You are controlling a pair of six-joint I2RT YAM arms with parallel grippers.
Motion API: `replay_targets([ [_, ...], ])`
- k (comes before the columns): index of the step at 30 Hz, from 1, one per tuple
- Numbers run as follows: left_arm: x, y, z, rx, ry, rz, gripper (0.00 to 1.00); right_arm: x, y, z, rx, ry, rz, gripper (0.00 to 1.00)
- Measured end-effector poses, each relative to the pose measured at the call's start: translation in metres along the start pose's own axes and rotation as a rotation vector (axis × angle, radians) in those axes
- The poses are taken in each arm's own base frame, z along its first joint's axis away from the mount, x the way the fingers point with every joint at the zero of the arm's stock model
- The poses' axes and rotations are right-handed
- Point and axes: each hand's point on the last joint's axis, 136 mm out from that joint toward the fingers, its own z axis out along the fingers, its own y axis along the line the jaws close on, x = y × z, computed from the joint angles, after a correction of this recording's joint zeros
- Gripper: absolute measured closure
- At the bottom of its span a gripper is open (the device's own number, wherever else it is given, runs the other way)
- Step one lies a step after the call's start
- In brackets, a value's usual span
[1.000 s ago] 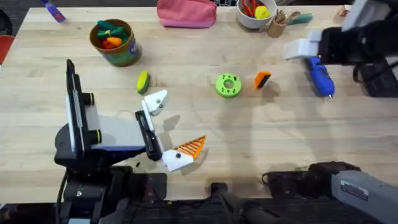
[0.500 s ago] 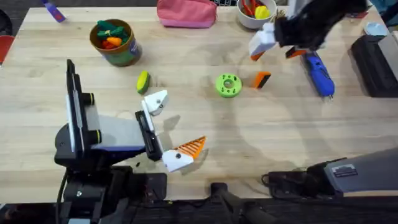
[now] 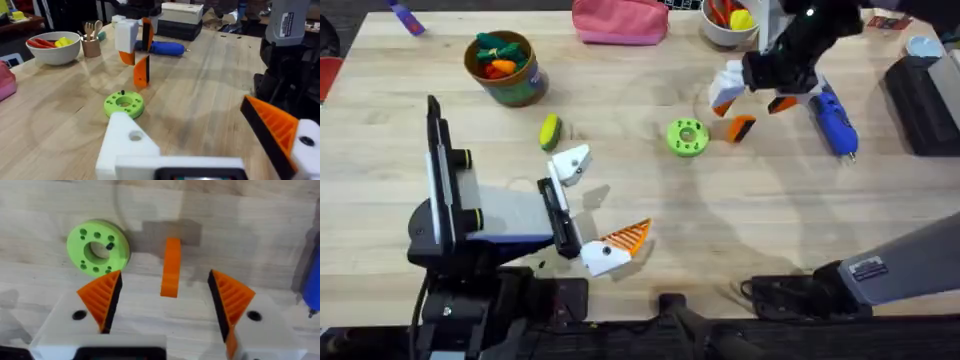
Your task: Pick up the gripper from the table and insert it into the empty holder that is missing its gripper. Then pick up a screw, insert it into the mounting hole, and use the screwdriver to tighten it. Finally, clean up the table by picking up the vegetable and placing it into the bucket.
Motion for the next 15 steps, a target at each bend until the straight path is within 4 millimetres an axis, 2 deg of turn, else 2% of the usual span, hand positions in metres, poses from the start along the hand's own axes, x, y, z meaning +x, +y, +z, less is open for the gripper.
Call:
replay_targets([
  [8,0.0,0.0,0.0,0.0,0.0,0.002,0.015,0.013,-0.005,0.011,0.035,0.041,0.004,0.077],
  [11,0.0,0.0,0.0,0.0,0.0,0.003,0.015,0.013,-0.007,0.012,0.046,0.04,0.021,0.149],
  [15,0.0,0.0,0.0,0.0,0.0,0.003,0.015,0.012,-0.003,0.015,0.049,0.039,0.035,0.171],
])
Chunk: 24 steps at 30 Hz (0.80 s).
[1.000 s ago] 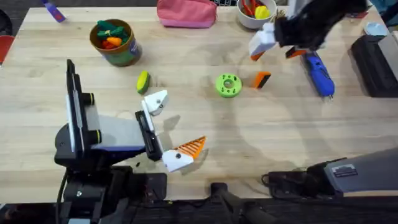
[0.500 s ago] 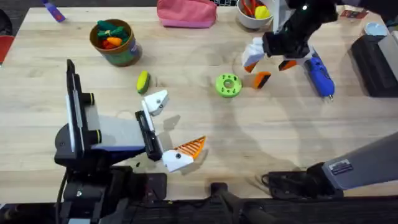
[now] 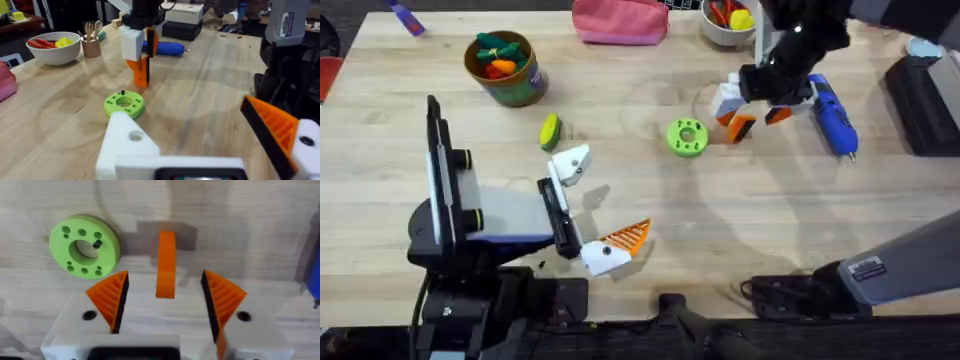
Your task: Pick up the gripper from the table and insert it into the empty holder that is missing its gripper. Then pick up a screw, insert it into the mounting hole, and use the screwdriver to tighten it. Finally, clean up the table by picking up the vegetable and placing it into the bucket.
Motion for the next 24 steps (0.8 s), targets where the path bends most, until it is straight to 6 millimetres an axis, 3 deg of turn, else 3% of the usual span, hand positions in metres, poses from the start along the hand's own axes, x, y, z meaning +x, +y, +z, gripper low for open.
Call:
replay_targets([
  [4,0.0,0.0001,0.0,0.0,0.0,0.0,0.015,-0.0018,0.0034,0.0082,0.002,0.011,0.012,0.22],
  [7,-0.0001,0.0,0.0,0.0,0.0,0.0,0.015,-0.0008,0.0034,0.0106,0.005,0.02,0.02,0.311],
  [16,0.0,0.0001,0.0,0.0,0.0,0.0,0.015,0.0006,0.0029,0.0107,0.007,0.026,0.027,0.716],
  [19,0.0,0.0,0.0,0.0,0.0,0.0,0.015,0.0,0.0025,0.0107,0.009,0.023,0.034,0.959],
  [24,0.0,0.0,0.0,0.0,0.0,0.0,0.016,-0.0007,0.0008,0.0107,0.02,0.019,0.035,0.988],
])
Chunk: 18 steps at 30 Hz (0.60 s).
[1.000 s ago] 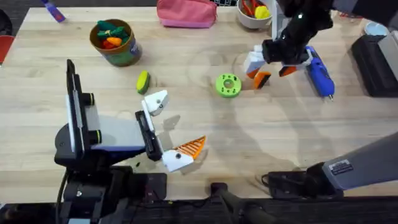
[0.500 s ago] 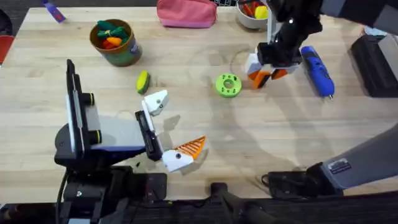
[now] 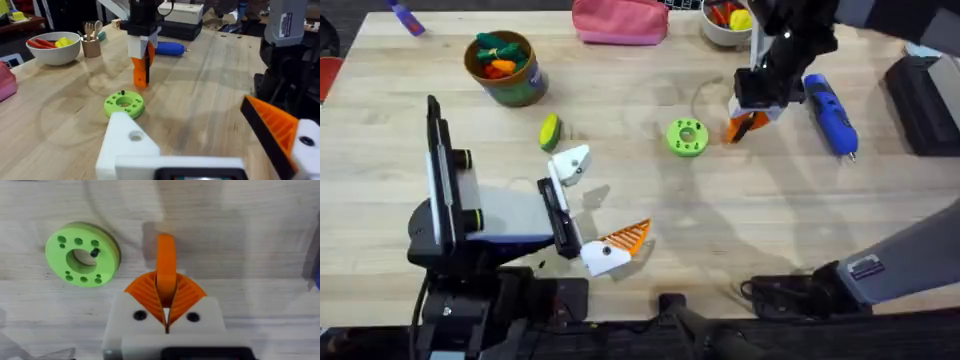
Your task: Pick up the gripper from the table and insert it into the empty holder that is missing its gripper. Then pick up a screw, insert it into the mounting hole, and use the screwdriver to tighten it. Finally, clean up the table by picking up the vegetable and placing it into the bucket.
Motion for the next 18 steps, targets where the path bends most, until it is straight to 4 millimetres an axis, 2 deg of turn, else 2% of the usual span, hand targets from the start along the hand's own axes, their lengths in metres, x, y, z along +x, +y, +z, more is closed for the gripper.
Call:
replay_targets([
  [6,0.0,0.0,0.0,0.0,0.0,0.0,0.015,0.0,0.001,-0.002,-0.007,-0.004,0.004,0.99],
  [8,0.0,0.0,0.0,0.0,0.0,0.0,0.015,0.002,0.003,-0.01,-0.029,-0.025,0.011,0.991],
  [11,0.0,0.0,0.0,0.0,0.0,0.0,0.015,0.002,0.008,-0.039,-0.085,-0.106,0.024,0.991],
  [16,0.0,0.0,0.0,0.0,0.0,0.0,0.015,-0.004,0.027,-0.107,-0.264,-0.338,0.018,0.992],
  [18,0.0,0.0,0.0,0.0,0.0,0.0,0.016,-0.005,0.036,-0.127,-0.345,-0.425,-0.001,0.992],
])
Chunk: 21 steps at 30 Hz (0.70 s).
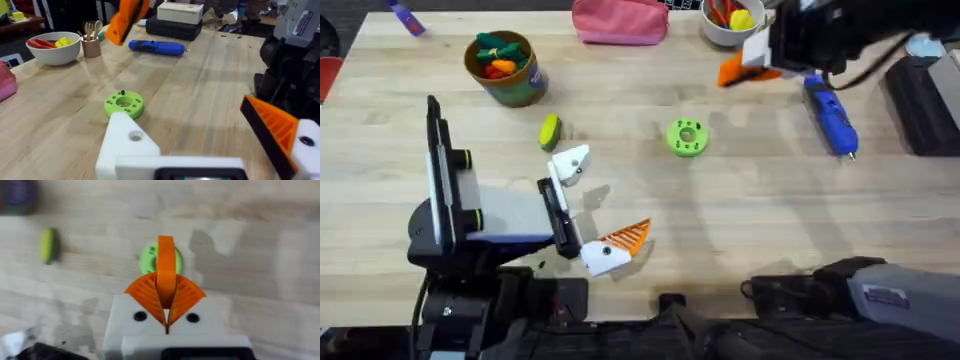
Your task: Pick up the gripper from the table and insert it into the empty holder that is missing its gripper. Then pick up a screw, insert it into the mounting hole, and use the screwdriver to tighten it. Finally, clean up the table by picking up the vegetable and placing it into the bucket.
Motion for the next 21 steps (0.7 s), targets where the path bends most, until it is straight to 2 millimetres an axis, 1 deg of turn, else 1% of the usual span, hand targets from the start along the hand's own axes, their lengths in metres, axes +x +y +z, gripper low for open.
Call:
replay_targets([
  [3,0.0,0.0,0.0,0.0,0.0,0.0,0.016,0.002,0.018,-0.013,-0.125,-0.084,-0.022,0.992],
  [7,0.0,0.0,0.0,0.0,0.0,0.0,0.015,0.011,0.041,-0.017,-0.31,-0.163,-0.026,0.992],
  [13,0.0,0.0,0.0,0.0,0.0,0.0,0.016,0.02,0.088,-0.023,-0.696,-0.241,-0.057,0.992],
  [16,0.0,0.0,0.0,0.0,0.0,0.0,0.015,0.031,0.101,-0.024,-0.845,-0.219,-0.058,0.992],
  [21,0.0,0.0,0.0,0.0,0.0,0.0,0.016,0.059,0.107,-0.013,-0.962,-0.062,-0.008,0.992],
])
